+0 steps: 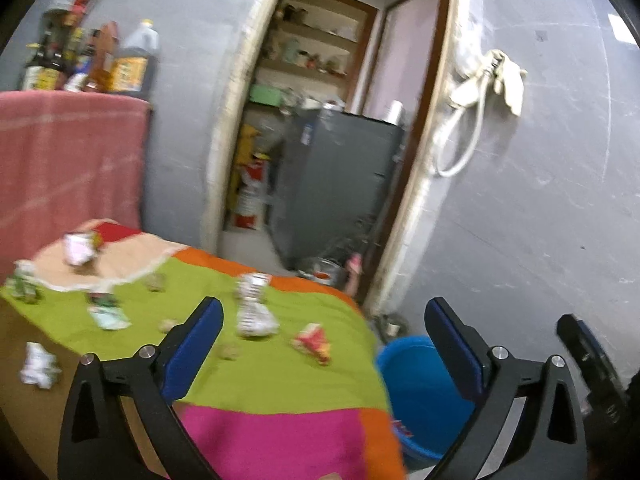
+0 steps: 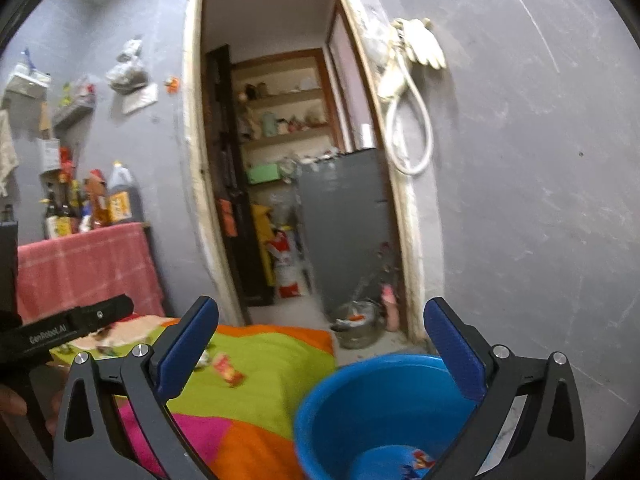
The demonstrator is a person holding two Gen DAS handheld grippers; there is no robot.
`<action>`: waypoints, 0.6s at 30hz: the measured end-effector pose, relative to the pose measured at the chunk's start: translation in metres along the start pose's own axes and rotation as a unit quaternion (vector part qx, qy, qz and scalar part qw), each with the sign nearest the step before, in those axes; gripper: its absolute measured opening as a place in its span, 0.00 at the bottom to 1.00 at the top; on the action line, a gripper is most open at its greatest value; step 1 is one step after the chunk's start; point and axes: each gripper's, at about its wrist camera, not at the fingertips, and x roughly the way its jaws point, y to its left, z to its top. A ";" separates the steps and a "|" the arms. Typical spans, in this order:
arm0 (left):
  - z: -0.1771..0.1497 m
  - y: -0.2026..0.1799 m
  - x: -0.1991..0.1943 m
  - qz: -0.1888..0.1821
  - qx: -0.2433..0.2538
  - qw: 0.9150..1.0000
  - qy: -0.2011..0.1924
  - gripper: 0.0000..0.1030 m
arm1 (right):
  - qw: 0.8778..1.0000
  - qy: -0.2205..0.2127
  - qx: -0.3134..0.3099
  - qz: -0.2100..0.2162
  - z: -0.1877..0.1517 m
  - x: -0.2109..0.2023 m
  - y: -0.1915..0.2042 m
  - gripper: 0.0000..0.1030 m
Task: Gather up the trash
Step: 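Move both tools back over the table toward the remaining trash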
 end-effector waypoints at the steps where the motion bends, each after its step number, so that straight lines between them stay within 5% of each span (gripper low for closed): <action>1: 0.000 0.008 -0.008 0.011 0.000 1.000 -0.006 0.97 | 1.000 -0.003 -0.001 0.007 0.000 -0.002 0.008 1.00; 9: -0.023 0.061 -0.063 0.094 0.010 0.995 -0.022 0.97 | 0.998 -0.017 -0.007 0.064 -0.007 -0.006 0.072 1.00; 18: -0.042 0.128 -0.094 0.169 0.008 0.986 -0.002 0.97 | 0.995 0.022 -0.020 0.098 -0.030 0.012 0.131 1.00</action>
